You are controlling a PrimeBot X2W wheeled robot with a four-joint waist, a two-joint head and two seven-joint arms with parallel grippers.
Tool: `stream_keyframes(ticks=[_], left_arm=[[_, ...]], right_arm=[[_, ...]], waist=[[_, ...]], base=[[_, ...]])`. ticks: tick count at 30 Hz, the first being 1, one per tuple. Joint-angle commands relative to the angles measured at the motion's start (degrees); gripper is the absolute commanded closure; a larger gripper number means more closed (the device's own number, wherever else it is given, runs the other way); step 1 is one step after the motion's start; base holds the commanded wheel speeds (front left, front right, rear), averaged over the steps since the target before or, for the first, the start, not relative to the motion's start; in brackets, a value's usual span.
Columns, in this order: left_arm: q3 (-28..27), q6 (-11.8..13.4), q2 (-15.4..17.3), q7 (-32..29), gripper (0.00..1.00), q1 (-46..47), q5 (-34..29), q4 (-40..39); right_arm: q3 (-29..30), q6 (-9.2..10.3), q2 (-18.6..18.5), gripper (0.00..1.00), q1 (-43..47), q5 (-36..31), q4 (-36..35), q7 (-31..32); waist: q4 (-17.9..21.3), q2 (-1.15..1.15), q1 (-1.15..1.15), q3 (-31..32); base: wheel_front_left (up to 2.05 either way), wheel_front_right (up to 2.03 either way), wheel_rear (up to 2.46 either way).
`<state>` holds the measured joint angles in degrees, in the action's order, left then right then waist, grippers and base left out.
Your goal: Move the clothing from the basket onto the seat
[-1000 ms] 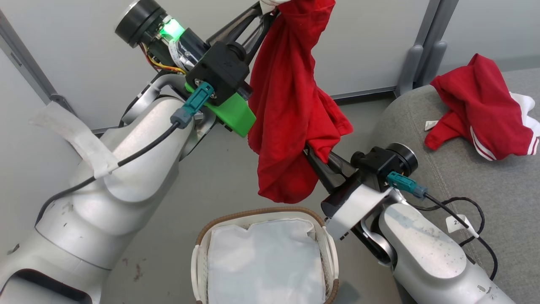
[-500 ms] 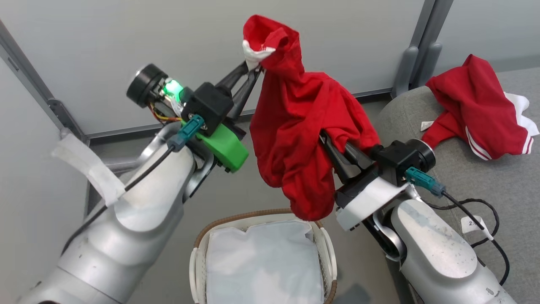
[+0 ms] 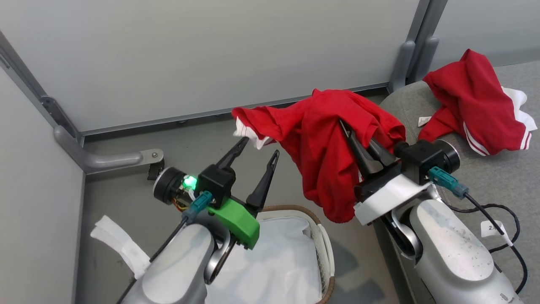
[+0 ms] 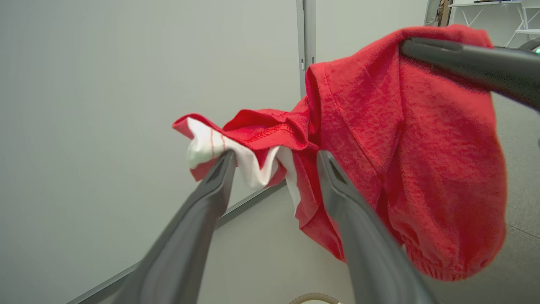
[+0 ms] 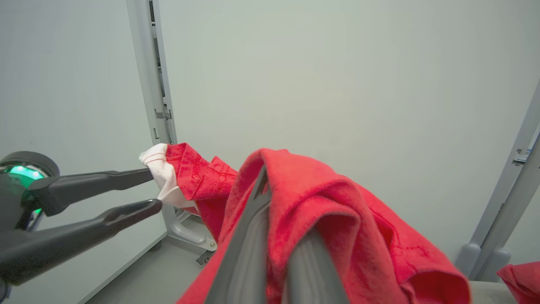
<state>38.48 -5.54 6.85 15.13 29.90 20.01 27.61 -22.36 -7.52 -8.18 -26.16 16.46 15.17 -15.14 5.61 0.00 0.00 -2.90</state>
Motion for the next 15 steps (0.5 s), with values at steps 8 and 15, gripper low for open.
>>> stream_keyframes(ticks=[8, 15], left_arm=[[-3.09, -0.71, -1.99, 0.04, 0.00, -6.95, -1.90, -0.38], [-5.34, -1.22, -3.07, 0.03, 0.00, -8.63, -3.71, -1.13]], right_arm=[[2.54, 0.06, -0.93, 1.00, 1.43, -1.41, -0.62, -0.01], [3.61, 0.06, -0.76, 1.00, 1.77, -1.98, -0.77, -0.01]], waist=[[1.08, 0.00, 0.00, -1.55], [3.39, 0.00, 0.00, -2.40]], base=[[0.00, 0.00, 0.00], [0.00, 0.00, 0.00]])
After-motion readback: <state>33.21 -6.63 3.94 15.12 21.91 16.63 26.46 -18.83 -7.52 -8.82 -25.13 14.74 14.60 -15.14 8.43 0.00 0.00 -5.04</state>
